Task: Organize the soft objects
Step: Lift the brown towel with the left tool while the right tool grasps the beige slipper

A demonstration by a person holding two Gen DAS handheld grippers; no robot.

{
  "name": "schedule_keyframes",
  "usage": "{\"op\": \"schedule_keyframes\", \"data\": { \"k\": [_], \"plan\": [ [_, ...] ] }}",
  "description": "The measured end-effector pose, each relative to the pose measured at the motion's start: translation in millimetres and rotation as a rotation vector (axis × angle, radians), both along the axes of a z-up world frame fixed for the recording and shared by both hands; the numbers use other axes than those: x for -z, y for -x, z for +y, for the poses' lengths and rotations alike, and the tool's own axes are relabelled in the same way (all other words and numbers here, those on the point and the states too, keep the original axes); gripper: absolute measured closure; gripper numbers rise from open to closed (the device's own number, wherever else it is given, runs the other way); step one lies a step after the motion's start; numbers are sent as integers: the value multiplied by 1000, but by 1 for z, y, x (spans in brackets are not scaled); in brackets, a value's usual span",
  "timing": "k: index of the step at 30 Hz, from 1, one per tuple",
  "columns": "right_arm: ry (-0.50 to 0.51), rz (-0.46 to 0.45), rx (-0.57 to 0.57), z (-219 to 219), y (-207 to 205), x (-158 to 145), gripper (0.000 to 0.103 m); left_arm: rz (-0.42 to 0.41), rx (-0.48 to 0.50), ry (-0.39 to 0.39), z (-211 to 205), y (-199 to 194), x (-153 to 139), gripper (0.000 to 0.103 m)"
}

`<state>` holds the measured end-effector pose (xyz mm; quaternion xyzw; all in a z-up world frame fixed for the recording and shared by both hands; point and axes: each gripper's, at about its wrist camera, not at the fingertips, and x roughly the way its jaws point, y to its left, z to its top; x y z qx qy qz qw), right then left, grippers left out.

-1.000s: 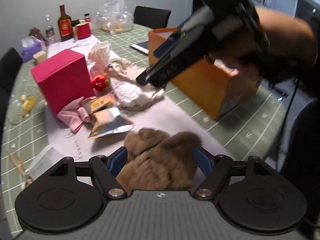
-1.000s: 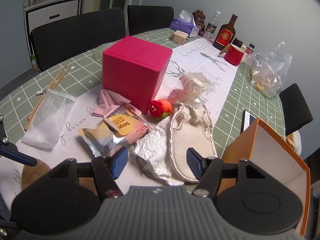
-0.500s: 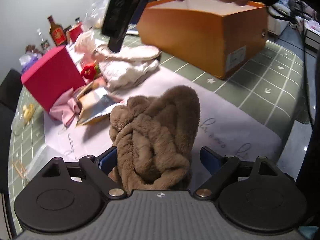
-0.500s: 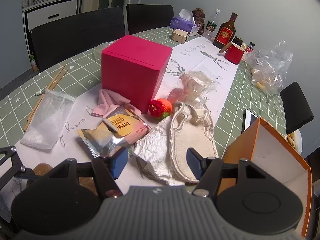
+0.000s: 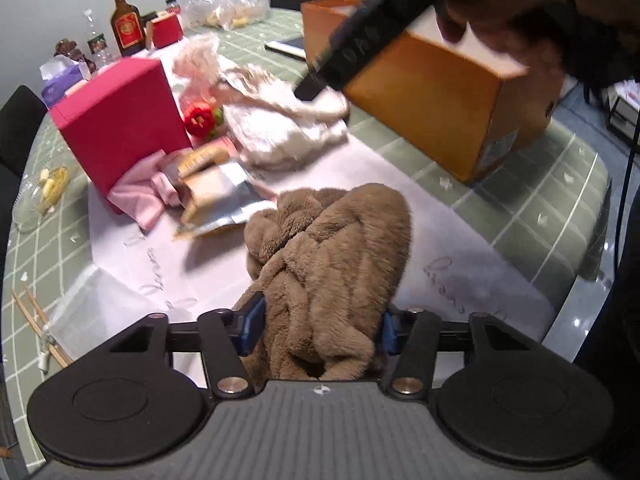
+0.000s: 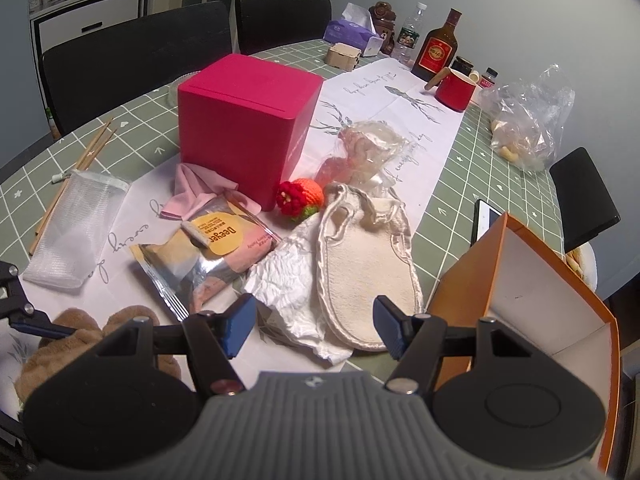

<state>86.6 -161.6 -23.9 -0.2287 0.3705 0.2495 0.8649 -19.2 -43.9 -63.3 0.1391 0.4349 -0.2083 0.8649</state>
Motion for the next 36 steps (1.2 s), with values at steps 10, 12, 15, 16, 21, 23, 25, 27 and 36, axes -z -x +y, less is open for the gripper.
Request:
{"op": "schedule_keyframes", "data": {
  "k": [10,12,15,16,21,23,25,27,36],
  "plan": [
    [2,20,9,8,-15,6,39,-119,-146,97,52,-15,-57,46],
    [5,25,17,14,-23,6,39,-130,-190,105,65,-20,-60,46],
    [6,31,41,23,-37,7,39,-139,-244,99,81,-26,-61,46],
    [6,37,54,27,-42,8,39,-140,-255,100,85,-27,-61,46],
    [-6,73,94,41,-69,14,39,-146,-304,118,104,-29,-64,46],
    [-10,91,110,45,-80,18,42,-148,-310,119,110,-28,-66,46],
    [-16,111,132,48,-90,23,46,-146,-310,117,111,-26,-65,46],
    [-25,124,151,49,-99,26,49,-144,-307,117,114,-25,-64,46],
    [-61,175,173,43,-111,33,87,-131,-305,109,115,-28,-59,46]
  ]
}}
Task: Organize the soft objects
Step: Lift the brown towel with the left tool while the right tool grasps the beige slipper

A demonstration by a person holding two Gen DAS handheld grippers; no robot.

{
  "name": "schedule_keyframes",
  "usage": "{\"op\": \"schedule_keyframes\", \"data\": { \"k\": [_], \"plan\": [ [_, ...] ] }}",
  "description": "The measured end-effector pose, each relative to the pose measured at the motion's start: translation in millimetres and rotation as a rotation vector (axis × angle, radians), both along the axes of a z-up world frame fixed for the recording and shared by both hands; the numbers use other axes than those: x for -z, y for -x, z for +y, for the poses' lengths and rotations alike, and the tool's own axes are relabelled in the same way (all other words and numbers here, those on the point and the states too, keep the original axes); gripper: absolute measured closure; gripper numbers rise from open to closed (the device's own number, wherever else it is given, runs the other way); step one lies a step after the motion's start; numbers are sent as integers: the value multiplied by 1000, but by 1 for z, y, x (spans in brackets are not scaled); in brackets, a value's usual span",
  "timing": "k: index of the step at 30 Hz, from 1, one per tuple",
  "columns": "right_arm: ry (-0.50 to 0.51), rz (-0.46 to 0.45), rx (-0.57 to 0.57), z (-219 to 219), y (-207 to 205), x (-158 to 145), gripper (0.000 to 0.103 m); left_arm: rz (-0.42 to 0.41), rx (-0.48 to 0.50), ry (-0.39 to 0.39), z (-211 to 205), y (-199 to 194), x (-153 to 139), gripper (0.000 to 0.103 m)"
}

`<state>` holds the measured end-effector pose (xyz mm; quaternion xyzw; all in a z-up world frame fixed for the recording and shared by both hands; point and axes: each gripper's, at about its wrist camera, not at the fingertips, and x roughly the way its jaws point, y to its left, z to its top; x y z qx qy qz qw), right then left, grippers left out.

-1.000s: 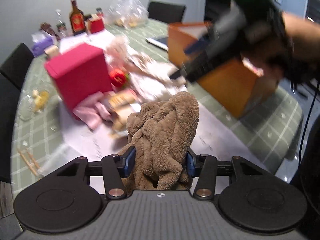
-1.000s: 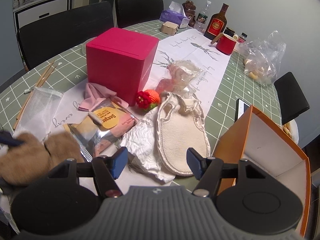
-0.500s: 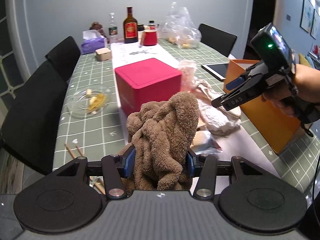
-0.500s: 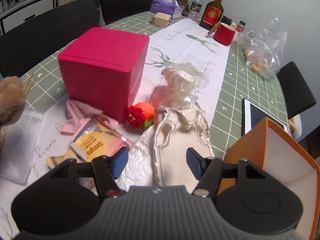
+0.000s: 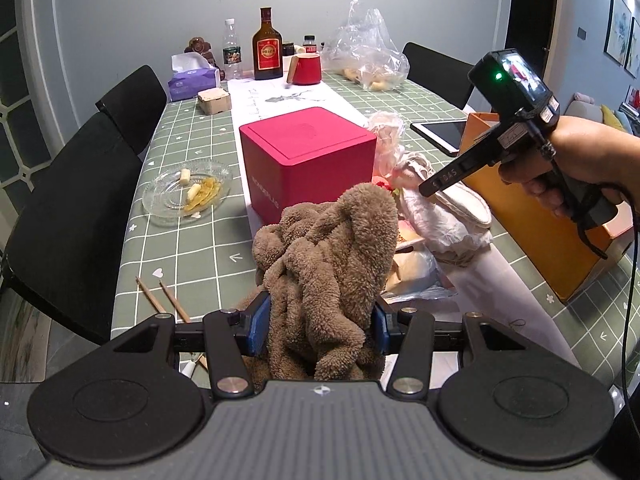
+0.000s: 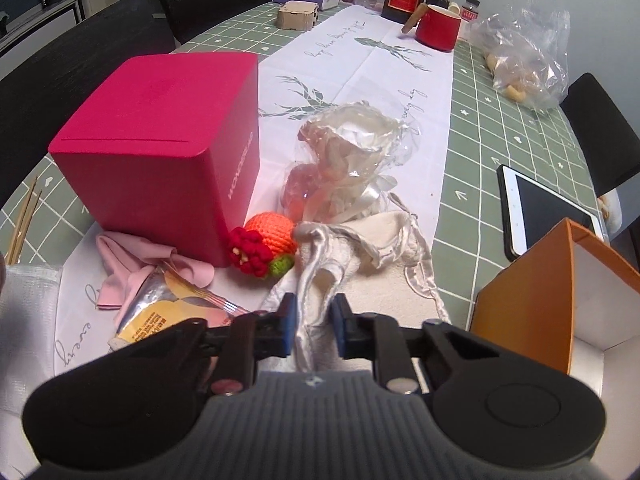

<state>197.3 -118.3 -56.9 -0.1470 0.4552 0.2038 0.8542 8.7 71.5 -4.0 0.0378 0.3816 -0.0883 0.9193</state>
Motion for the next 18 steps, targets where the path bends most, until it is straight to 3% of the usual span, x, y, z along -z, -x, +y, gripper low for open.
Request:
{"op": "schedule_keyframes", "data": {
  "k": [6,18],
  "plan": [
    [-3,-13,-27,-2,6,-7,103,1,4,-4,-2,-1,0,46],
    [-116,-79,-24,-30,27,-51,103,8,7,-9,-8,-2,2,46]
  ]
}}
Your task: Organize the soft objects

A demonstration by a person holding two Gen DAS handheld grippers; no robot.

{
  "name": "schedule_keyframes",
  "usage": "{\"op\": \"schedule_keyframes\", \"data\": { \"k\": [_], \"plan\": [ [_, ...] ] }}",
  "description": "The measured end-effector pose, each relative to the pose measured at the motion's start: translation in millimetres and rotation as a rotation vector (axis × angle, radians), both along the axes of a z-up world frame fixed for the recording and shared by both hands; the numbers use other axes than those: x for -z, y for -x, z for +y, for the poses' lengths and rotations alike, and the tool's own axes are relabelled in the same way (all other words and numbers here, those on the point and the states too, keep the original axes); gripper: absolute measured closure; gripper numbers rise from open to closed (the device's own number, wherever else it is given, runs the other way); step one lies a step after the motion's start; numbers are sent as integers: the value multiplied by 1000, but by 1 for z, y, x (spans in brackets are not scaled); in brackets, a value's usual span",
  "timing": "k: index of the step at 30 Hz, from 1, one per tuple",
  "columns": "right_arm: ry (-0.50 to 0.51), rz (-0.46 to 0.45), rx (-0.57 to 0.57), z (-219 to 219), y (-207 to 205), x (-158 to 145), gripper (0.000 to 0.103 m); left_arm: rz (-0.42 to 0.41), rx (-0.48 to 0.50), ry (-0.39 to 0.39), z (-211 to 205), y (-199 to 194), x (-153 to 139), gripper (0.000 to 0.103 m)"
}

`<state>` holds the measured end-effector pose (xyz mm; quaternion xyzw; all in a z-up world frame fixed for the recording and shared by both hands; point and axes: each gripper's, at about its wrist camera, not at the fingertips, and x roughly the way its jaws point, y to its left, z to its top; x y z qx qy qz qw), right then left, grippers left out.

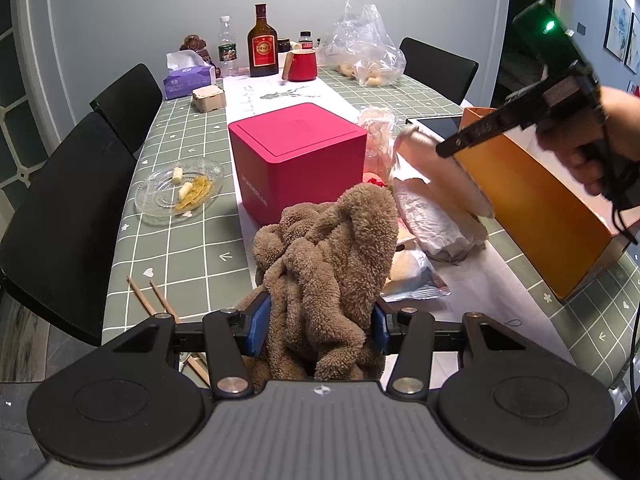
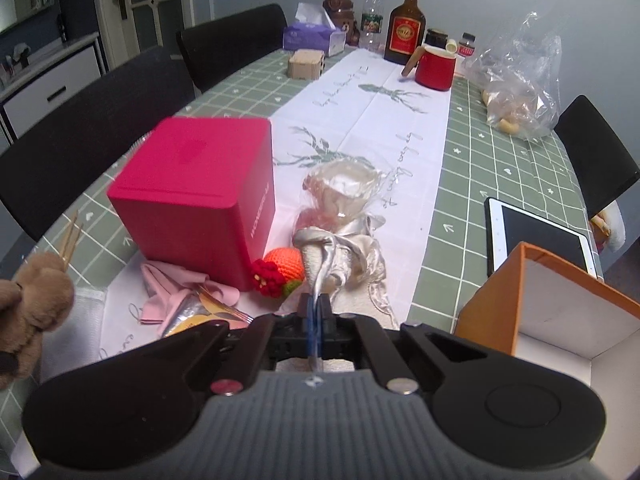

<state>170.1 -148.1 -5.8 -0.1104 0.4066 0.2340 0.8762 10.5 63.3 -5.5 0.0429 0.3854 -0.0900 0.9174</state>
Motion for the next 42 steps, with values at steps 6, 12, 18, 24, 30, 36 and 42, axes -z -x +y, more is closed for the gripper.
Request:
{"op": "schedule_keyframes", "data": {
  "k": [6,12,18,24,30,36,42],
  "plan": [
    [-68,-32,2,-18,12,-23,103,-8,8,-33,-11,-1,1,46],
    [-88,-67,-1,-30,24,-37,103,-16,22,-48,-23,-3,-1,46],
    [-141,-112,11,-54,37,-60,103,-35,37,-54,-40,-13,-6,46],
    [-199,-173,38,-92,54,-85,103,-70,91,-52,-70,-22,-14,46],
    [-225,-231,72,-132,73,-105,103,-81,139,-53,-96,-31,-16,46],
    [-245,-269,125,-171,81,-115,103,-133,205,-83,-129,-36,-28,46],
    [-232,-279,167,-203,84,-111,103,-186,266,-150,-168,-47,-37,46]
  ]
}}
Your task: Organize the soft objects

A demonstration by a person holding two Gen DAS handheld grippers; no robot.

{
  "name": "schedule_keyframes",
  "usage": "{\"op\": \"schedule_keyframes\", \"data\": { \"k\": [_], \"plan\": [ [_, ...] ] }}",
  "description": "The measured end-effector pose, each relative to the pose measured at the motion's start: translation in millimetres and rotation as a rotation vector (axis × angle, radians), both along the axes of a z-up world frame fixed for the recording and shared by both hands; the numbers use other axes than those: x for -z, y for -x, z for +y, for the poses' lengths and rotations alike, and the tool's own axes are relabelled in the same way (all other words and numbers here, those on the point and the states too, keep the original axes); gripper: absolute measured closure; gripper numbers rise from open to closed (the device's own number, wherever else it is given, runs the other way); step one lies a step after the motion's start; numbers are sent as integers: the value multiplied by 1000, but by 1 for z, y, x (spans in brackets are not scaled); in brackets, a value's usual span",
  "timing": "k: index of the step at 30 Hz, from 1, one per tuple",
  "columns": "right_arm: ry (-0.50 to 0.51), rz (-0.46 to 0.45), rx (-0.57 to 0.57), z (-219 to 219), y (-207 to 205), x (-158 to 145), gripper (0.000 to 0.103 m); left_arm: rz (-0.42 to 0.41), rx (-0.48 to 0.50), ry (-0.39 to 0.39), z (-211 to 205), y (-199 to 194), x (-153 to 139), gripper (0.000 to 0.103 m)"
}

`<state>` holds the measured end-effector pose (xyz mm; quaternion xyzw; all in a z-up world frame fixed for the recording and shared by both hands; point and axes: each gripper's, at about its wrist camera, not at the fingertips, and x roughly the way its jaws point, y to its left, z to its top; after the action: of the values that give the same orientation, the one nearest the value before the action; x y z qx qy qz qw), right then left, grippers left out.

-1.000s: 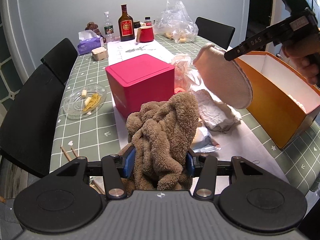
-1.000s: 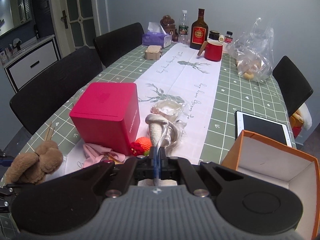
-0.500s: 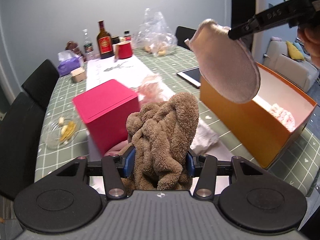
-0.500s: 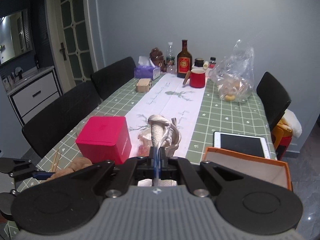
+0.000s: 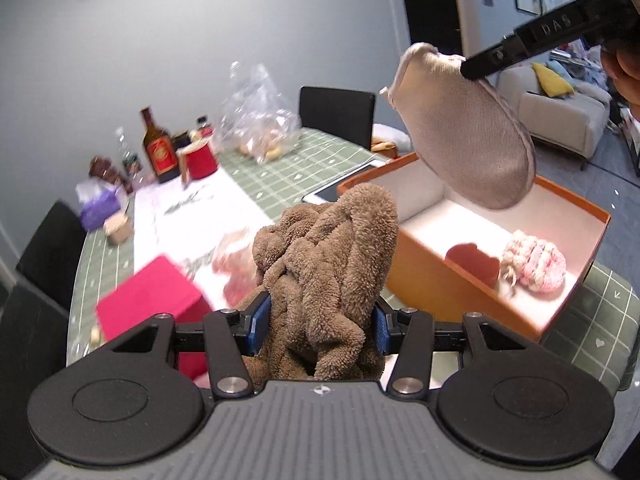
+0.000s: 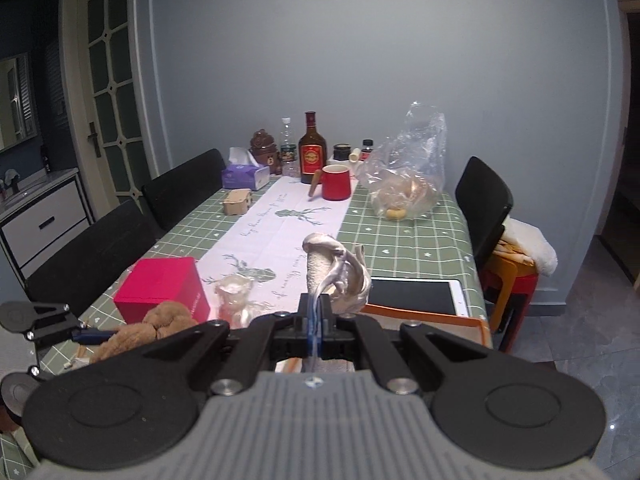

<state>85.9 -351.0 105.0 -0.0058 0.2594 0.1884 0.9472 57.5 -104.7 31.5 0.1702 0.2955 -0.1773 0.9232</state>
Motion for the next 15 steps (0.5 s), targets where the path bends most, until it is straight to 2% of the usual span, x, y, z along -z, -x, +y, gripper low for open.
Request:
{"op": "schedule_keyframes", "data": {
  "k": [9,15],
  "plan": [
    [24,23,94,-47,-6,15,103,-20,100,-52,-75,-35,-13,46],
    [34,70,141,-63,-19,33,103,16,144,-114,-115,-56,-1,46]
  ]
}}
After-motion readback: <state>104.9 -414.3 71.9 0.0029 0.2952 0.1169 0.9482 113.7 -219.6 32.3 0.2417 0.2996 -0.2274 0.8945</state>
